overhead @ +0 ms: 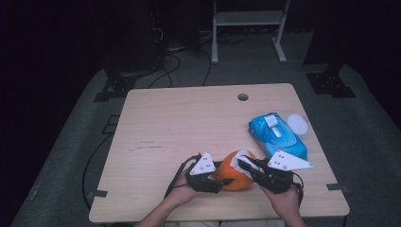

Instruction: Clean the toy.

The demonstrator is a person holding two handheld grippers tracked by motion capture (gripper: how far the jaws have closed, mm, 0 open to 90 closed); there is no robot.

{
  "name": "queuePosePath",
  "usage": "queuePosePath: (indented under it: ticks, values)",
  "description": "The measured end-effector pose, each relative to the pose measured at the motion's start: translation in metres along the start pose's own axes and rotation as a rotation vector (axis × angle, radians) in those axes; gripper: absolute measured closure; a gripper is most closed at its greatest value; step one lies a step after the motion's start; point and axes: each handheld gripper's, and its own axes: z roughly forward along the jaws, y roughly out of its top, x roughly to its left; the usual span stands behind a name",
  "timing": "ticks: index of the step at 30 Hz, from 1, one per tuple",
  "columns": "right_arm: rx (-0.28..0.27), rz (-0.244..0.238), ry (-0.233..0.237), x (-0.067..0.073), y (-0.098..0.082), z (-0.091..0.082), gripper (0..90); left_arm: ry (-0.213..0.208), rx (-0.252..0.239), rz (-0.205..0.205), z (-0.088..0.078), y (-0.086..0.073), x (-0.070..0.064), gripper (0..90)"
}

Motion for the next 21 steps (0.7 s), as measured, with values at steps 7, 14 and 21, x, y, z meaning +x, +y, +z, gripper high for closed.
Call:
queuePosePath:
  ticks: [7,14,21]
  values:
    - [0.042,0.071,-0.053,-0.020,-0.010,0.002,77.6,0.012,-0.032,-0.011,-0.009,0.003,0.004,43.7]
    - [0.032,0.020,0.011,0.000,-0.005,0.010,77.6,0.008,-0.031,-0.017,-0.008,0.003,0.004,44.2]
    - [0.059,0.027,-0.053,-0.017,-0.010,0.008,77.6,0.002,-0.031,-0.022,-0.009,0.003,0.005,44.6]
